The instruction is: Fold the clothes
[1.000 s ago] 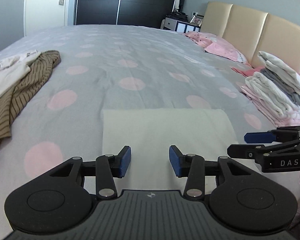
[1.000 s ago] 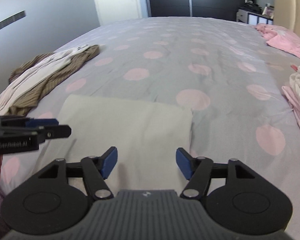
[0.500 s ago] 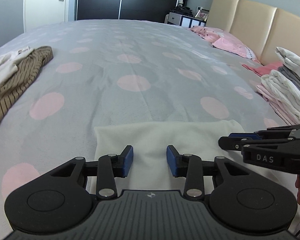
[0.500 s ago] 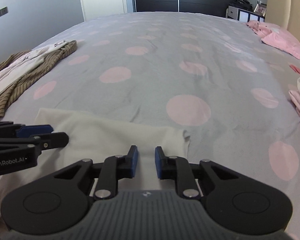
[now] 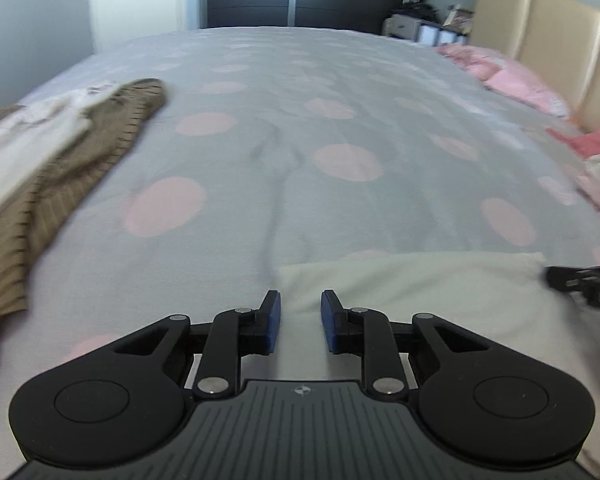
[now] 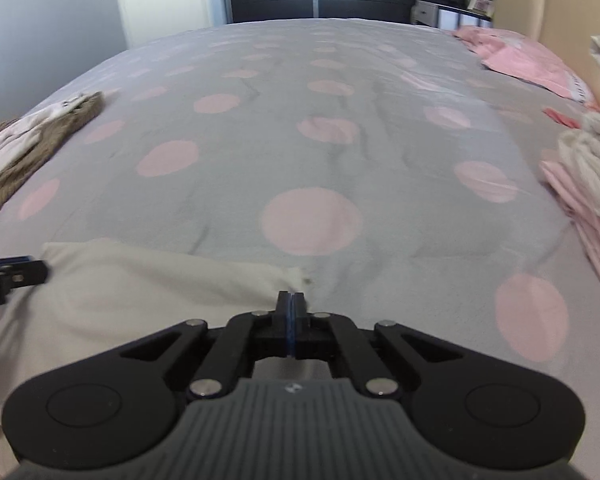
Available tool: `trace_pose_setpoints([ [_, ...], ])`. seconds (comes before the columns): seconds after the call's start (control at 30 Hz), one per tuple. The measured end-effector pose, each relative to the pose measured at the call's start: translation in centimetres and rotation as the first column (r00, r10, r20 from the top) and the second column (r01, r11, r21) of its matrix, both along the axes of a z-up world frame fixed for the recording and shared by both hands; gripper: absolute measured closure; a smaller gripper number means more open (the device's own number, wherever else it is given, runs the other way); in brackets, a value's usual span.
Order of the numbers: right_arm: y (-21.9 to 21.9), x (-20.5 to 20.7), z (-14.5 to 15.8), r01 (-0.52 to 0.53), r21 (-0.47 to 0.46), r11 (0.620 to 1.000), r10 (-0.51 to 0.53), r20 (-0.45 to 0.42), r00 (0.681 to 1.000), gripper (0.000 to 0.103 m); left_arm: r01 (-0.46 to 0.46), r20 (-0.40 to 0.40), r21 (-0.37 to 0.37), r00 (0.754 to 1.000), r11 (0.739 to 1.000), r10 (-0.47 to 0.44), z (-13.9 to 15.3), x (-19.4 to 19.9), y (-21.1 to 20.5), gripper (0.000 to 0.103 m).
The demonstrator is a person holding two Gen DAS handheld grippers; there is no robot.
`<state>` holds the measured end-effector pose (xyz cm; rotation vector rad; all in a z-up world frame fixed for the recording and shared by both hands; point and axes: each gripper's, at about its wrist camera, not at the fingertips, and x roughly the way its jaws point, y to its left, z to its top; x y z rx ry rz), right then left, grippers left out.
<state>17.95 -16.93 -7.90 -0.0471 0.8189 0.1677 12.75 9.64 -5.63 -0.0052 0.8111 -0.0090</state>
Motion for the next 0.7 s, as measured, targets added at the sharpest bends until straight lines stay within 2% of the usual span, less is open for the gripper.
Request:
trace_pose_setpoints([
  [0.07, -1.3, 0.0, 0.2, 0.054, 0.013, 0.998, -0.054, -0.021, 0.998, 0.095, -0.012, 0.0, -0.017, 1.0, 1.0, 0.012, 0.3, -0.4, 0.5, 0.081],
  [0.13, -2.6, -0.2, 0.4, 0.073, 0.107, 0.992, -0.067, -0.057, 0.996, 0.089, -0.02, -0.009, -0.07, 1.0, 0.997, 0.02, 0.7, -0.8, 1.2, 0.078],
  [0.17, -3.2, -0.4, 0.6, 0.08, 0.146, 0.986, -0.07, -0.07, 0.995, 0.07, -0.023, -0.009, -0.091, 1.0, 0.996, 0.022, 1.0, -1.1, 1.4, 0.071],
  [0.2, -3.4, -0.9, 0.9, 0.077, 0.164, 0.984, -0.067, -0.063, 0.996, 0.059, -0.023, -0.008, -0.108, 1.0, 0.994, 0.023, 1.2, -1.4, 1.7, 0.066],
  [0.23, -3.6, -1.3, 1.3, 0.07, 0.179, 0.981, -0.061, -0.057, 0.997, 0.059, -0.023, -0.005, -0.118, 1.0, 0.993, 0.022, 1.6, -1.8, 1.9, 0.055],
  [0.27, -3.7, -1.7, 1.7, 0.052, 0.192, 0.98, -0.042, -0.055, 0.998, 0.059, -0.018, 0.002, -0.12, 1.0, 0.993, 0.019, 2.0, -2.3, 2.1, 0.053],
  [0.37, -4.5, -2.8, 2.3, 0.036, 0.256, 0.966, -0.014, -0.086, 0.996, 0.054, 0.004, 0.002, -0.109, 1.0, 0.994, -0.003, 2.9, -3.6, 2.7, 0.051],
  [0.5, -5.4, -4.5, 2.2, 0.019, 0.308, 0.951, 0.026, -0.14, 0.99, 0.047, 0.0, -0.059, -0.197, 0.998, 0.98, -0.012, 2.6, -5.6, 4.3, 0.051],
  [0.7, -5.1, -7.0, 0.7, -0.012, 0.321, 0.947, 0.084, -0.211, 0.974, 0.048, 0.017, -0.112, -0.247, 0.993, 0.969, -0.046, 1.3, -7.9, 4.9, 0.051],
])
